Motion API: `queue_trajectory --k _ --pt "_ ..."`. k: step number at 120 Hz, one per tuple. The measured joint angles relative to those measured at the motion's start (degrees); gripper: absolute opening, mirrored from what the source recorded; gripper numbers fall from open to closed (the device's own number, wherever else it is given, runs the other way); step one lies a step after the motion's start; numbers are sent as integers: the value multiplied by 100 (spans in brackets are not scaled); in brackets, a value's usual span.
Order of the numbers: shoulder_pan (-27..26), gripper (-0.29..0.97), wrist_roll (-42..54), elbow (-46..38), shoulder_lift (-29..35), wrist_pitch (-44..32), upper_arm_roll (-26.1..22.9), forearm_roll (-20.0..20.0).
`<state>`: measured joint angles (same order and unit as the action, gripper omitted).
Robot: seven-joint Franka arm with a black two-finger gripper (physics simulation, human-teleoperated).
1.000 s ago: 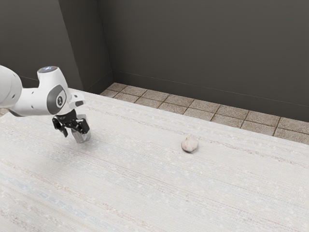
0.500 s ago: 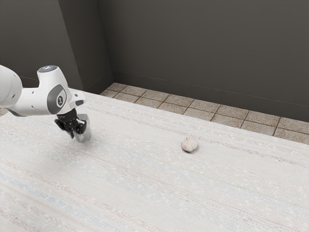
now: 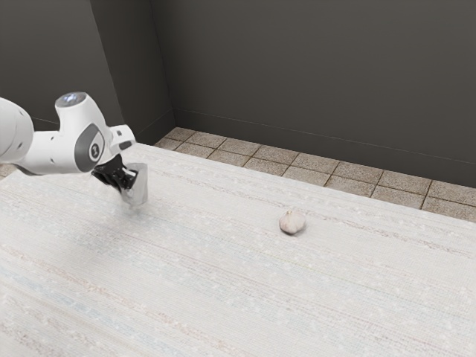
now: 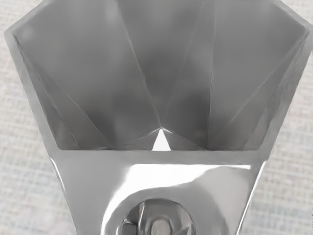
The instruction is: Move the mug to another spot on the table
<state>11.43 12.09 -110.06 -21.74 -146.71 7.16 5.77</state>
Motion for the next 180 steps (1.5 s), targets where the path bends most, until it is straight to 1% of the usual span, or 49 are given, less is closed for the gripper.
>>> queue_trajectory --k 13,27,37,49,60,71,96,121,149,161,180 --pt "-9 -4 -42 -29 66 -180 -5 -19" --pt "-138 -4 -77 -644 544 -599 -76 77" --pt "-198 -4 -88 -1206 999 -881 -278 355" --pt "-286 -7 -110 -1886 1465 -1105 -521 806" --pt "-459 -6 -158 -2517 1833 -1237 -579 1171" --pt "-646 -6 -226 -2971 2049 -1345 -590 1368" --pt "-1130 -5 -329 -3241 2098 -1573 -552 1521" --pt "-1454 -6 -368 -3321 2017 -2034 -690 1541" --pt "-1895 -10 -391 -3580 1927 -2256 -728 1548" --pt "-1943 -10 -396 -3601 1871 -2298 -735 1551" --pt "-1818 -11 -398 -3590 1754 -2337 -743 1552"
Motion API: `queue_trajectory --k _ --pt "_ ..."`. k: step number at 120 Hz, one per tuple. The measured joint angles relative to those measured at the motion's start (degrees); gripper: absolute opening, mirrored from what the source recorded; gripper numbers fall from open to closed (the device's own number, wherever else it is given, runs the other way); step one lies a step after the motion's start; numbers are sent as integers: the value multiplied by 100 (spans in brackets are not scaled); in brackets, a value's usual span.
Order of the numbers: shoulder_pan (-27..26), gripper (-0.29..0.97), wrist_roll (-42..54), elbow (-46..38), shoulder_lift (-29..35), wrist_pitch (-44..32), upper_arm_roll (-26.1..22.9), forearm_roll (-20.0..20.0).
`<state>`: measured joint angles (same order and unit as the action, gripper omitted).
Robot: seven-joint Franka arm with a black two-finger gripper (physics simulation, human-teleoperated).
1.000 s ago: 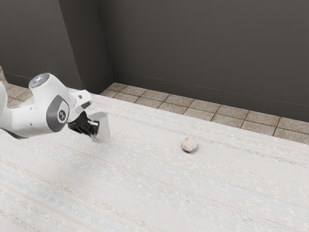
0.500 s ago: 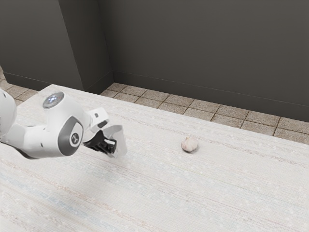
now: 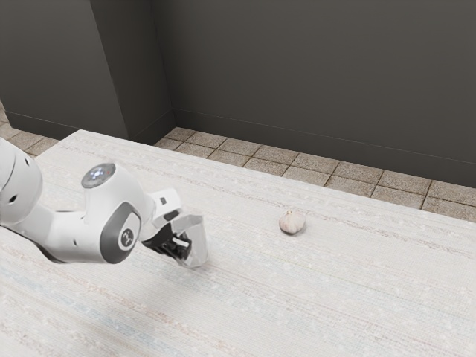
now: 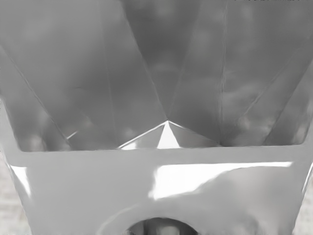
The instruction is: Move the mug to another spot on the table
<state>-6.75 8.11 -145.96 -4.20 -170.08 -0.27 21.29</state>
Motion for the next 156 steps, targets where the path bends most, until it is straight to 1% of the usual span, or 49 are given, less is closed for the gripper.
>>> queue_trajectory --k 9,27,36,47,60,85,105,109,117,127,135,144,156 --pt "28 -11 1 14 -50 -12 -4 2" --pt "46 22 -19 -1 -56 22 -30 -16" --pt "51 35 -94 -8 37 219 -34 -16" --pt "57 47 -253 -12 194 637 -34 -13" --pt "72 55 -467 -42 310 1165 -24 -8" --pt "98 63 -804 -57 494 1772 11 -14" --pt "77 66 -1003 -44 1120 2201 -13 -110" --pt "20 66 -1037 -21 1247 2268 -27 -180" --pt "-54 67 -1097 149 1417 2374 -35 -504" --pt "-80 67 -1144 565 1479 2498 -21 -969" --pt "-72 67 -1164 1020 1431 2692 117 -1243" --pt "-48 67 -1185 1942 1161 3185 204 -1435" --pt "-52 68 -1206 2878 835 3847 329 -1709"
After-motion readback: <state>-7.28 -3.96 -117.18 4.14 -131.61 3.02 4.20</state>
